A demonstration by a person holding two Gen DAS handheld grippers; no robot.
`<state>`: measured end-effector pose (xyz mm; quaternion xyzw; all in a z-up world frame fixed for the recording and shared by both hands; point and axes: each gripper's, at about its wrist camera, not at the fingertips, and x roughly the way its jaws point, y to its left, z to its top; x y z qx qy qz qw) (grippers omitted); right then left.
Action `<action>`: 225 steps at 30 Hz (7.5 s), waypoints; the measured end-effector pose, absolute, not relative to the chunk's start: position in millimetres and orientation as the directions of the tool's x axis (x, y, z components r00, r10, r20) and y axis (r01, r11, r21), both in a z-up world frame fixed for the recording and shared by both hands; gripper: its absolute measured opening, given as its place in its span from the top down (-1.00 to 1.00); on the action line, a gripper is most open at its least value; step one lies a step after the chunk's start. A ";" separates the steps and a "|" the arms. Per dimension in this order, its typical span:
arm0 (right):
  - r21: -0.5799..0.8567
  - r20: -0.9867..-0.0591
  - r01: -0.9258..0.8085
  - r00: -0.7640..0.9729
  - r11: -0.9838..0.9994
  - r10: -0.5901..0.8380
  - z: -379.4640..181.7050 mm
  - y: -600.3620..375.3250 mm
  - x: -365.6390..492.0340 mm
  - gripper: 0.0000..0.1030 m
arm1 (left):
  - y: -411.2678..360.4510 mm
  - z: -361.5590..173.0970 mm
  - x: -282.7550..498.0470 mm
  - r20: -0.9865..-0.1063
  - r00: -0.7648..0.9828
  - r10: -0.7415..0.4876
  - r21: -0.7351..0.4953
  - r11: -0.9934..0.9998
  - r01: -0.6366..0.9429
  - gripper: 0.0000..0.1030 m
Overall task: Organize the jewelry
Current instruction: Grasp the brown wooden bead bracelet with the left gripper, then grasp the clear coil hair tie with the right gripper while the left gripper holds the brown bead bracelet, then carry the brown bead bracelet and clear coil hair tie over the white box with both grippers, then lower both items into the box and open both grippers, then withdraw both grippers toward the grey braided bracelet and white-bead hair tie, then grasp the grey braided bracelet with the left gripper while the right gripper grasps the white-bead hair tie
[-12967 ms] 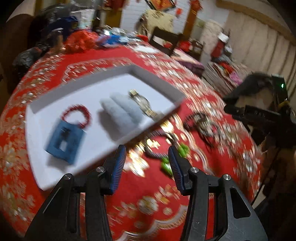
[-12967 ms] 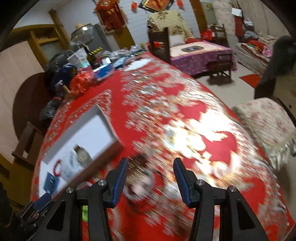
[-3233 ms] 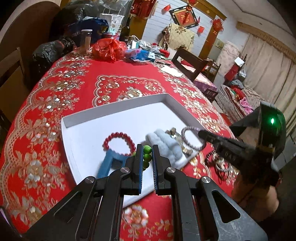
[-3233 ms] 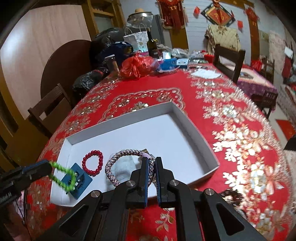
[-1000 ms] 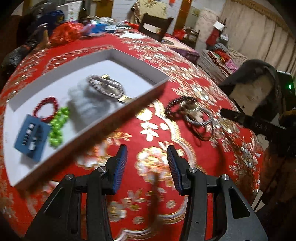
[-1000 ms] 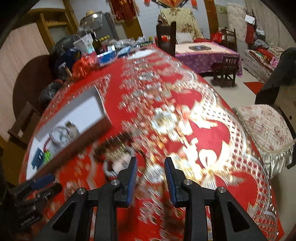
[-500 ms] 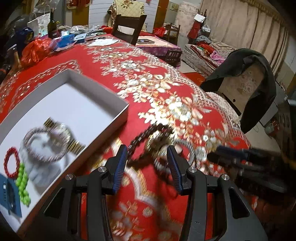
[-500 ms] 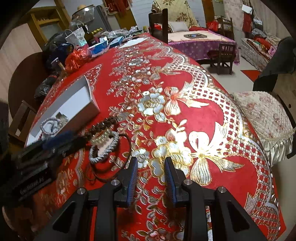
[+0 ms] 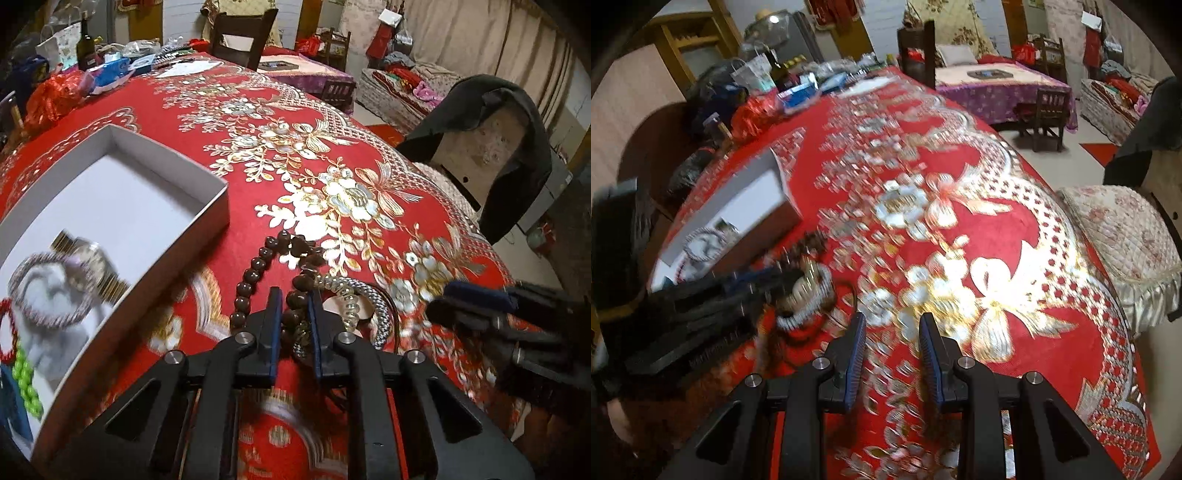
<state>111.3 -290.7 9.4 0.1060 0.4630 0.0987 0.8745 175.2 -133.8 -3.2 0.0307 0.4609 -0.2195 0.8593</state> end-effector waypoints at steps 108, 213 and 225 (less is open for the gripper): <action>0.173 -0.612 -0.372 0.685 0.912 0.395 83.1 -153.6 95.6 0.84 | 31.6 114.3 51.1 -0.619 0.686 -0.382 -0.272 0.924 0.269 0.82; 0.205 -0.774 -0.030 0.606 0.978 0.181 21.3 -280.6 101.5 0.24 | -18.8 33.3 104.5 -0.735 0.615 -0.285 -0.228 0.958 0.172 0.00; 0.187 -0.814 -0.001 0.560 0.982 0.156 10.9 -293.4 95.3 0.24 | -98.9 14.5 139.1 -0.773 0.554 -0.310 -0.198 0.947 0.254 0.00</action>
